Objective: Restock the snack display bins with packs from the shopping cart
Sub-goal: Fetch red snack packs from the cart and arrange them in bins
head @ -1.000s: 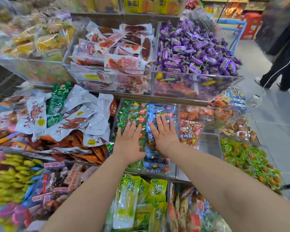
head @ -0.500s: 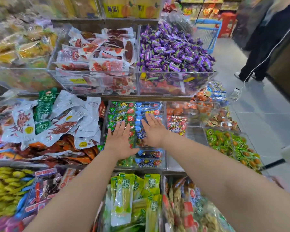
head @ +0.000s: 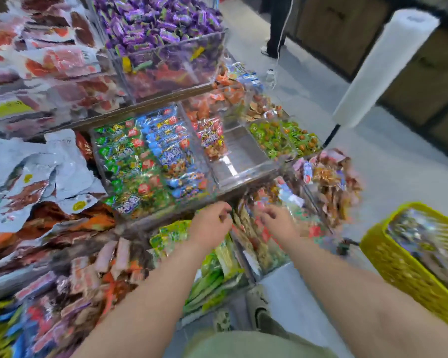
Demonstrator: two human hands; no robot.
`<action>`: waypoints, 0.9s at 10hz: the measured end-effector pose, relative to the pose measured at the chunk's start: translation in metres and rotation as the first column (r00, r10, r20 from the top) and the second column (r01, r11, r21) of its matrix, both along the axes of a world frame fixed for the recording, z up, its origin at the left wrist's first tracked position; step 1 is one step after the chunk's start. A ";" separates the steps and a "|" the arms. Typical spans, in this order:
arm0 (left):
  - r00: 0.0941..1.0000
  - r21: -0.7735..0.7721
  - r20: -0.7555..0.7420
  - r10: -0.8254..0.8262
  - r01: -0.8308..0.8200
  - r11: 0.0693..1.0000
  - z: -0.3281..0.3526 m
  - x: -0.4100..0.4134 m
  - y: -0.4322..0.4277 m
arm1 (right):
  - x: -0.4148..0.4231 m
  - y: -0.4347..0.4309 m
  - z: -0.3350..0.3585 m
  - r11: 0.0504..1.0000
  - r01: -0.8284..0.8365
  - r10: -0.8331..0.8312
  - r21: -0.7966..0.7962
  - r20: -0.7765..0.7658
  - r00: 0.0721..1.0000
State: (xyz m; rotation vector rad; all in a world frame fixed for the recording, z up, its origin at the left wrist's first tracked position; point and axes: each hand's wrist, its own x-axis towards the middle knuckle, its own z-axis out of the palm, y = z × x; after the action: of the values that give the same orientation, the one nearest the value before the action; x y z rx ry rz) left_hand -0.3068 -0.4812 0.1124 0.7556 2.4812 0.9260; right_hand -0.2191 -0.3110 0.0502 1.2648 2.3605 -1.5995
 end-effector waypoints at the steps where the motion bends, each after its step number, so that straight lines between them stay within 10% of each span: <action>1: 0.931 -0.188 0.340 -0.133 0.206 0.960 -0.047 0.050 0.001 | 0.099 -0.007 -0.034 0.961 0.243 -0.218 -0.133 0.181 0.959; 4: 0.744 -0.534 0.664 0.080 0.396 0.747 -0.119 0.144 -0.022 | 0.338 -0.069 -0.052 0.639 0.707 -0.447 -0.303 0.603 0.661; 9: 0.739 -0.413 0.673 0.040 0.329 0.849 -0.110 0.307 0.164 | 0.517 0.053 -0.053 0.456 0.817 -0.572 -0.353 0.587 0.573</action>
State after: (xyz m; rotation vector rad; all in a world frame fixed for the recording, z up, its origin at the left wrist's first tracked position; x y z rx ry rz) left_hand 0.0000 -0.3176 0.0026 0.3401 1.8414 0.3327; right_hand 0.2979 -0.2581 -0.0027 2.2581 0.8932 -1.7640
